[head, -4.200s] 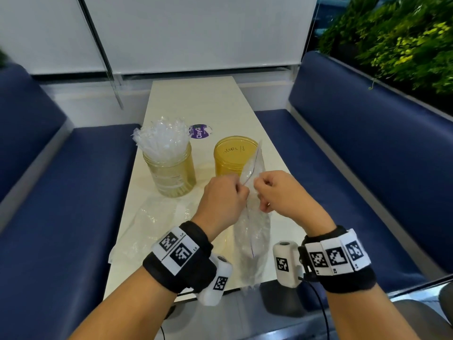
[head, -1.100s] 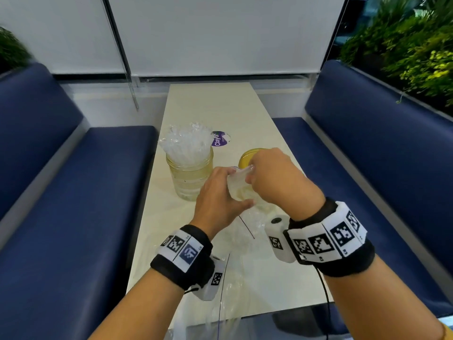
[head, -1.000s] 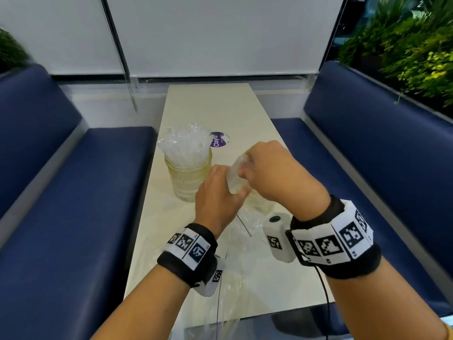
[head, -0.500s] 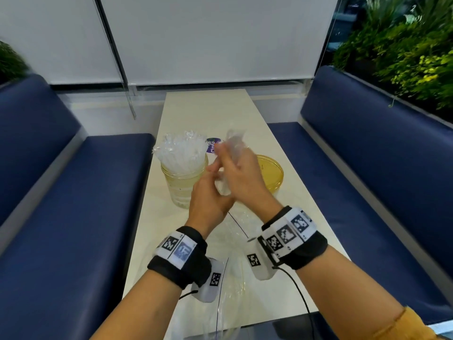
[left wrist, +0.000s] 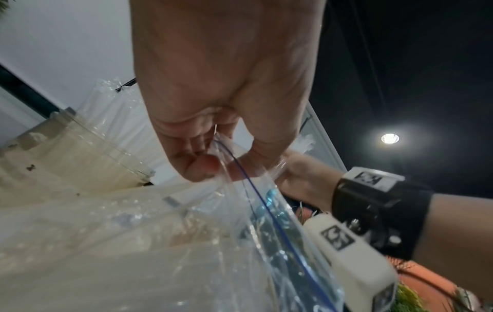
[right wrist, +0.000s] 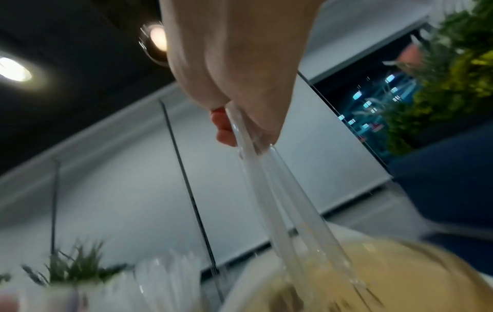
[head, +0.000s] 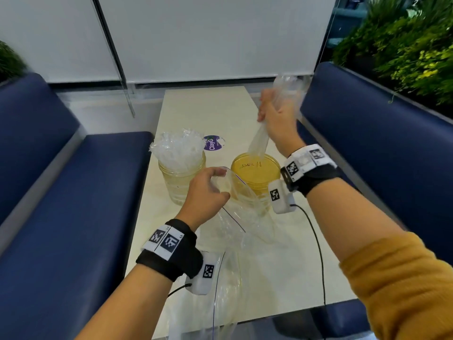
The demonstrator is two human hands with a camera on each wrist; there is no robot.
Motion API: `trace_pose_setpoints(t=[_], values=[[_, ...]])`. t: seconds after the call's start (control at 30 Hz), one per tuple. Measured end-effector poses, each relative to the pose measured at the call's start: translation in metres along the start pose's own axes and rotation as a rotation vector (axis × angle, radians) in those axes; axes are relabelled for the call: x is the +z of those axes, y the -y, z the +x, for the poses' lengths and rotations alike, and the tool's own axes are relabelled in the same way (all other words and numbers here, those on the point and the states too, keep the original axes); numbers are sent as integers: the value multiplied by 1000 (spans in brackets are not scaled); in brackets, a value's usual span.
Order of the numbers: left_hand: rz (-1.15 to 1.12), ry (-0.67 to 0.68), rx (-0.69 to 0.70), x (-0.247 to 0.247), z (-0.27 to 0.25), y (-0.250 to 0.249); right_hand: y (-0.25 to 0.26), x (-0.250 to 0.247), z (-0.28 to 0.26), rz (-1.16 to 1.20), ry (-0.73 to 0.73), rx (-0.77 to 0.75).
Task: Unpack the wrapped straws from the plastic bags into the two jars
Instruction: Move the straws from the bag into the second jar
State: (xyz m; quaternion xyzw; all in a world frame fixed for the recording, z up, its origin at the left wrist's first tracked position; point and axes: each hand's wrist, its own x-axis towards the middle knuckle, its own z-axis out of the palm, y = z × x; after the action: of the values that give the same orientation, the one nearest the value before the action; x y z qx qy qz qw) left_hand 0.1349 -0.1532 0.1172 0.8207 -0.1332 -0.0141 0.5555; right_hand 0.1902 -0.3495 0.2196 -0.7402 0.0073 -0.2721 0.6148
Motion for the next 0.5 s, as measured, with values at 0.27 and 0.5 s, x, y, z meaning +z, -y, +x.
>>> trace_pose_setpoints(t=[0.27, 0.5], values=[[27, 7, 1, -1, 0, -3, -95, 0, -17, -232, 79, 379], [60, 60, -5, -2, -3, -7, -51, -13, -35, -447, -136, 91]])
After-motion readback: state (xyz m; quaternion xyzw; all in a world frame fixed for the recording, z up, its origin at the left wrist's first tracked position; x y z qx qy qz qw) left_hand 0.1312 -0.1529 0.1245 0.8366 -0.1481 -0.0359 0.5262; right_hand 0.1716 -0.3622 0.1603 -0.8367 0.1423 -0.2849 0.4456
